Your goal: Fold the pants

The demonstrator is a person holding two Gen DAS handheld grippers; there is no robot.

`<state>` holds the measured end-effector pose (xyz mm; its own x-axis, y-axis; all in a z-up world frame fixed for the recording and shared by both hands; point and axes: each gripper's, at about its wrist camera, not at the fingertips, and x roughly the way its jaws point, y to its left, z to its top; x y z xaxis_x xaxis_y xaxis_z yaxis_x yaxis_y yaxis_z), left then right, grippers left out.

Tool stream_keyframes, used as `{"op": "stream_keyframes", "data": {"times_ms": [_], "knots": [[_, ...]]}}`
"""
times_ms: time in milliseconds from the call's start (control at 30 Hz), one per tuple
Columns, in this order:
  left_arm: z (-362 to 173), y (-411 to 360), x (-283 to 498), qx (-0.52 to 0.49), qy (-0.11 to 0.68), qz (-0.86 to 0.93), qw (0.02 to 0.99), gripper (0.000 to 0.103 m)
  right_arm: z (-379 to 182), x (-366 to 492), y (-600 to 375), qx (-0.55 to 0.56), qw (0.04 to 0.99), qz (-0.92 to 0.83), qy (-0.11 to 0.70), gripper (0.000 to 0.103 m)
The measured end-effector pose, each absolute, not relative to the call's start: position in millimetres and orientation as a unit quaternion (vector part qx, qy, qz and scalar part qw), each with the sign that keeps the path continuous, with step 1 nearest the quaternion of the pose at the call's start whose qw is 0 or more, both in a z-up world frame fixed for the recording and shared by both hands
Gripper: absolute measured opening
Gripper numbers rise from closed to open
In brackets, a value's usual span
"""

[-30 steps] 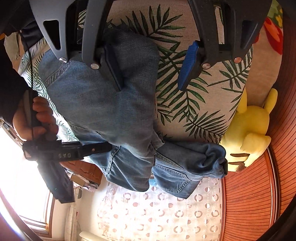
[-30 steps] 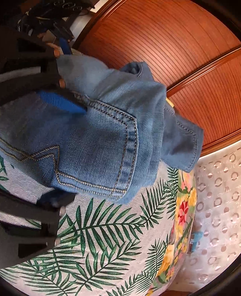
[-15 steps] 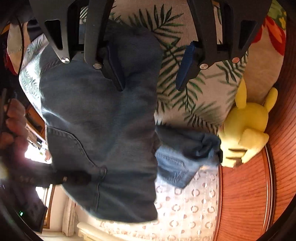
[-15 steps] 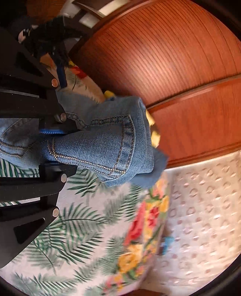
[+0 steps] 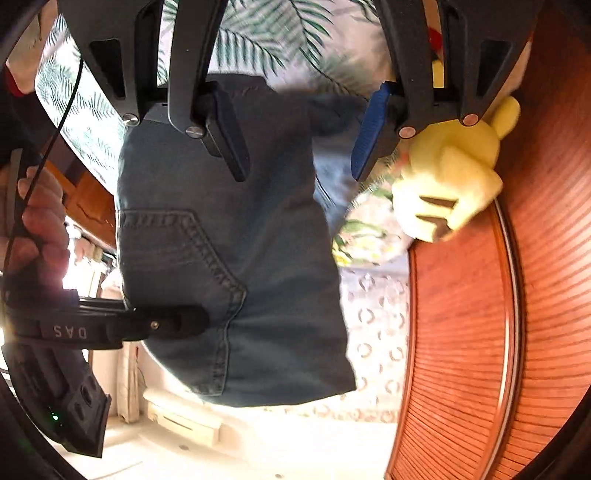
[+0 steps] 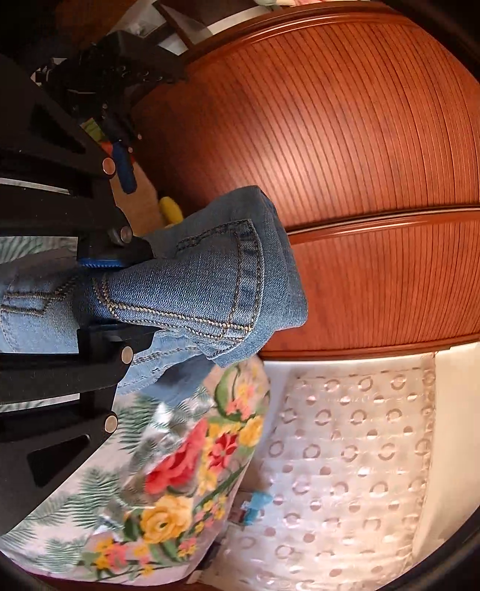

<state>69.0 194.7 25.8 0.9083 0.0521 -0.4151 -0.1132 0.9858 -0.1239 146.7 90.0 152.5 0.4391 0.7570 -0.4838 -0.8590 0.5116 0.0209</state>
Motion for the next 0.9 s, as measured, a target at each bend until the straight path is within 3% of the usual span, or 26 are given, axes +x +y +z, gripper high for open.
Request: {"op": "stream_keyframes", "data": {"times_ms": [300, 467, 600, 700, 833, 900], "knots": [[58.3, 241.8, 93.0, -0.051, 0.193, 0.110, 0.974, 0.058, 163.6, 204.3, 125.8, -0.017, 0.800, 0.560, 0.215, 0.021], [37.1, 250.4, 133.2, -0.046, 0.235, 0.110, 0.965, 0.059, 81.7, 303.6, 120.9, 0.072, 0.785, 0.534, 0.305, 0.021], [-4.5, 243.3, 170.5, -0.046, 0.288, 0.092, 0.952, 0.059, -12.9, 358.3, 121.5, -0.004, 0.815, 0.451, 0.364, 0.021], [-24.8, 236.7, 182.7, -0.048, 0.311, 0.081, 0.946, 0.059, -22.4, 374.2, 98.4, -0.004, 0.821, 0.449, 0.351, 0.026], [-38.9, 240.8, 187.0, -0.045, 0.328, 0.083, 0.940, 0.059, -17.9, 388.4, 102.9, -0.049, 0.822, 0.437, 0.360, 0.049], [-44.3, 248.8, 190.8, -0.046, 0.334, 0.082, 0.938, 0.059, -12.9, 389.1, 91.6, -0.045, 0.827, 0.430, 0.358, 0.050]]}}
